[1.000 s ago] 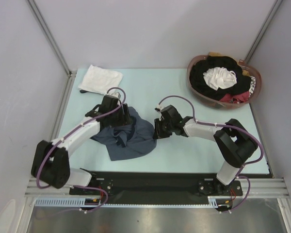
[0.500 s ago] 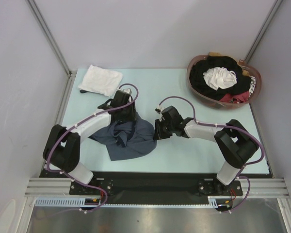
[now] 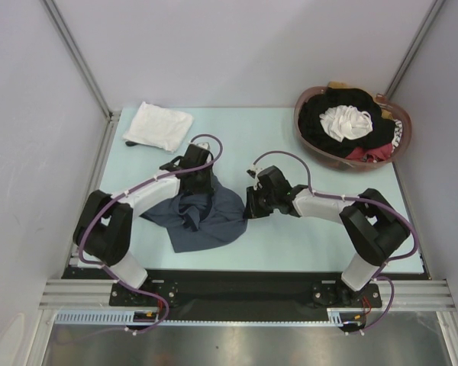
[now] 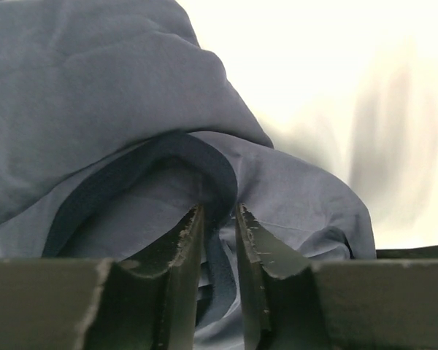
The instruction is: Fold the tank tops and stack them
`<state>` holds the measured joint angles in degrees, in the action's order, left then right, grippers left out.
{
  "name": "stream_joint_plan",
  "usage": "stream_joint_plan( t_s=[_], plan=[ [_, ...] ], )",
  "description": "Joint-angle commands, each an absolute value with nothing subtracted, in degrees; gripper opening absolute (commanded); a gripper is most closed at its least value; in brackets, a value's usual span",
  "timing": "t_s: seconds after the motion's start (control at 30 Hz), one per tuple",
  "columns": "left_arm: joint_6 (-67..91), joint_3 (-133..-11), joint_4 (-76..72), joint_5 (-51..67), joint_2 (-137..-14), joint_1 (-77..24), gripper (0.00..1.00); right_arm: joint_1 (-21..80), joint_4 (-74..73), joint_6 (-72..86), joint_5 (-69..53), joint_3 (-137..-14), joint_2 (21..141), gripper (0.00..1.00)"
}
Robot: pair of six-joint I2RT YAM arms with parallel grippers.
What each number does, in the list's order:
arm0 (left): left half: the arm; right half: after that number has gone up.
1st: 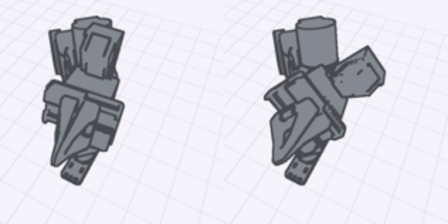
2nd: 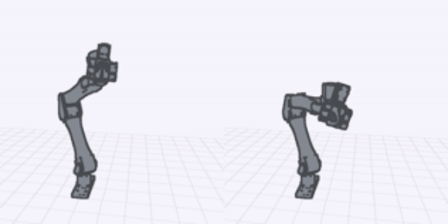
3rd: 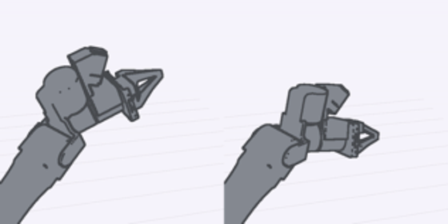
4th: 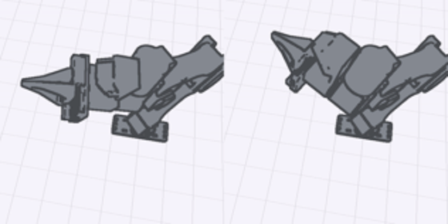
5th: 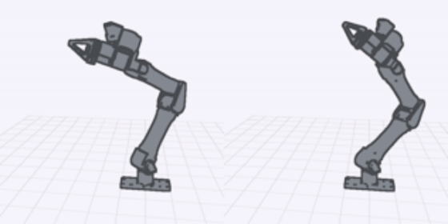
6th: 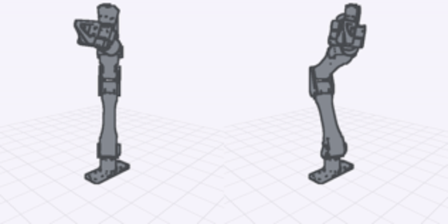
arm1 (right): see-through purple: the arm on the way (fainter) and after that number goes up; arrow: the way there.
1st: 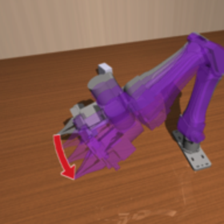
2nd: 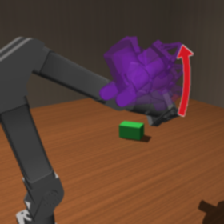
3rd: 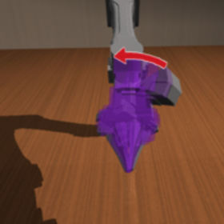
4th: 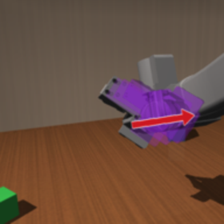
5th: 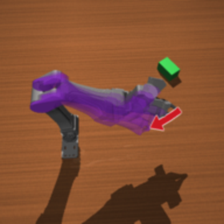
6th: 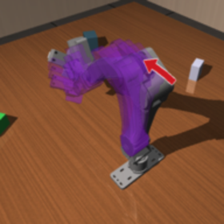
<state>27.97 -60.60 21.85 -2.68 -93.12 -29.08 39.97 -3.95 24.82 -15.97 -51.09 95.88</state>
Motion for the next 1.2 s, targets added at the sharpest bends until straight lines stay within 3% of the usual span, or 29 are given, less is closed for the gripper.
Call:
stream_joint_plan(
  t_s=[0.0,0.07,0.1,0.13,0.27,0.43,0.73,0.97,1.17],
  plan=[
    [27.51,-60.74,21.62,-2.64,-93.43,-30.06,0.28,39.64,-2.02,24.52,-16.79,-50.71,93.52,0.22],
    [27.34,-60.21,21.36,-2.46,-93.69,-30.06,0.24,39.55,-2.02,24.61,-16.70,-50.36,93.34,0.22],
    [27.33,-60.03,21.01,-2.11,-93.78,-30.06,0.06,39.55,-1.85,24.61,-16.61,-50.27,93.17,0.22],
    [27.33,-60.12,21.09,-2.02,-93.87,-30.06,0.00,39.55,-1.76,24.52,-16.52,-50.10,92.99,0.23],
    [25.76,-63.97,24.25,-2.98,-90.72,-29.80,0.00,39.46,-0.80,24.78,-16.09,-49.31,92.02,0.41],
    [23.29,-74.69,33.47,-2.99,-82.12,-27.43,0.00,39.11,3.76,25.66,-17.22,-45.80,88.52,0.54],
    [21.80,-88.32,43.41,2.46,-72.96,-26.72,0.00,42.00,17.30,27.16,-25.22,-41.31,87.10,0.61],
    [20.92,-96.06,49.30,0.53,-71.81,-26.81,0.00,49.65,31.80,27.07,-20.75,-37.71,87.36,0.61],
    [20.48,-100.81,51.68,-2.11,-73.21,-26.72,0.00,58.44,35.15,28.12,-10.22,-39.37,89.55,0.59]
  ],
)
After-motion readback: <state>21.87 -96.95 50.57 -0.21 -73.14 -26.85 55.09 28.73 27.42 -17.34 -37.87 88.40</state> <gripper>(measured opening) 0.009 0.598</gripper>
